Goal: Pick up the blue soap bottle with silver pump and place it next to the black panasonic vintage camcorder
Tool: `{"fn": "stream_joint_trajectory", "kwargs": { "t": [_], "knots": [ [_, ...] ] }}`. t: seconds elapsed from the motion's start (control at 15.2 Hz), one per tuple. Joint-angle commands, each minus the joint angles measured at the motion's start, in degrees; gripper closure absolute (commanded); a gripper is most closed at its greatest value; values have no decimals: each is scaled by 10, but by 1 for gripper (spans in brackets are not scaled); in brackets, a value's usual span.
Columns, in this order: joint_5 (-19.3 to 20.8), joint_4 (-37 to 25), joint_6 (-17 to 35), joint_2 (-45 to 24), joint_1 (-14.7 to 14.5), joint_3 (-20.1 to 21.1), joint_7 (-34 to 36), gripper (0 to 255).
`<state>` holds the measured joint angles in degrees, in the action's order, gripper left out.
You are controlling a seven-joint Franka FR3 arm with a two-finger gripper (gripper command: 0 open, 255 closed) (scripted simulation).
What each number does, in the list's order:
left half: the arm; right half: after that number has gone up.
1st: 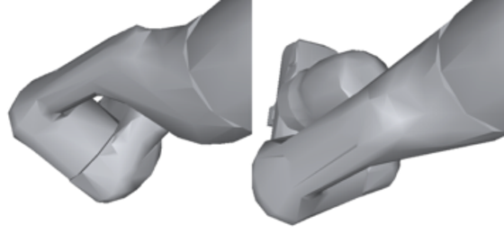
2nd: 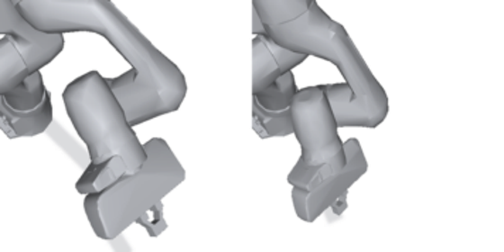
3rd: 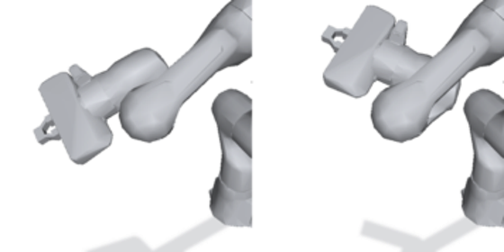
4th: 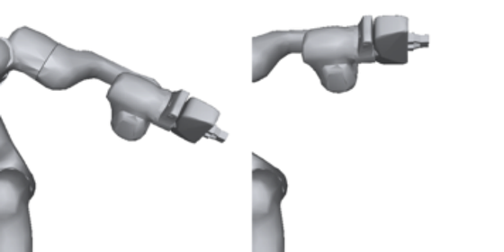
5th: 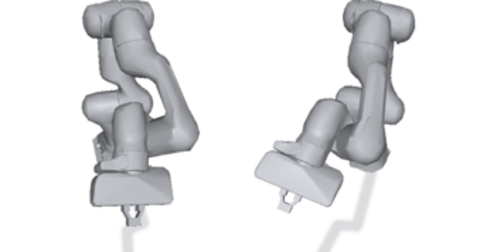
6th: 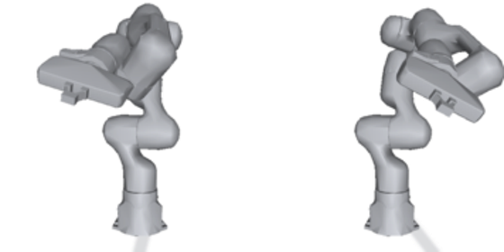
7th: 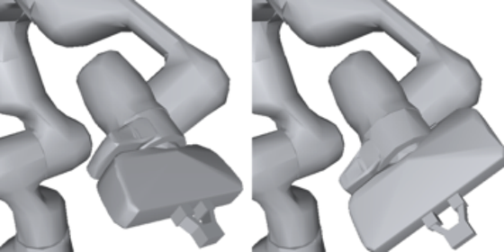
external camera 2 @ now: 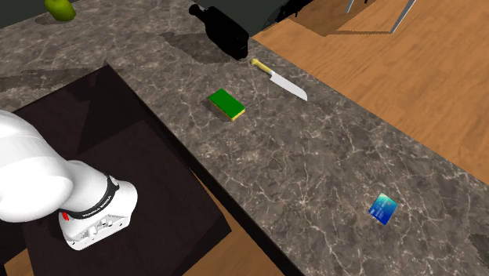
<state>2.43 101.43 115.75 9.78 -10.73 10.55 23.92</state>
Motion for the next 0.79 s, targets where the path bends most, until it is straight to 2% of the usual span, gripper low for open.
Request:
{"fn": "stream_joint_trajectory", "kwargs": {
  "t": [0.0,0.73],
  "knots": [
    [13,-36,-4,-34,-5,14,23,255],
    [14,62,83,-22,-6,13,28,255]
  ]
}}
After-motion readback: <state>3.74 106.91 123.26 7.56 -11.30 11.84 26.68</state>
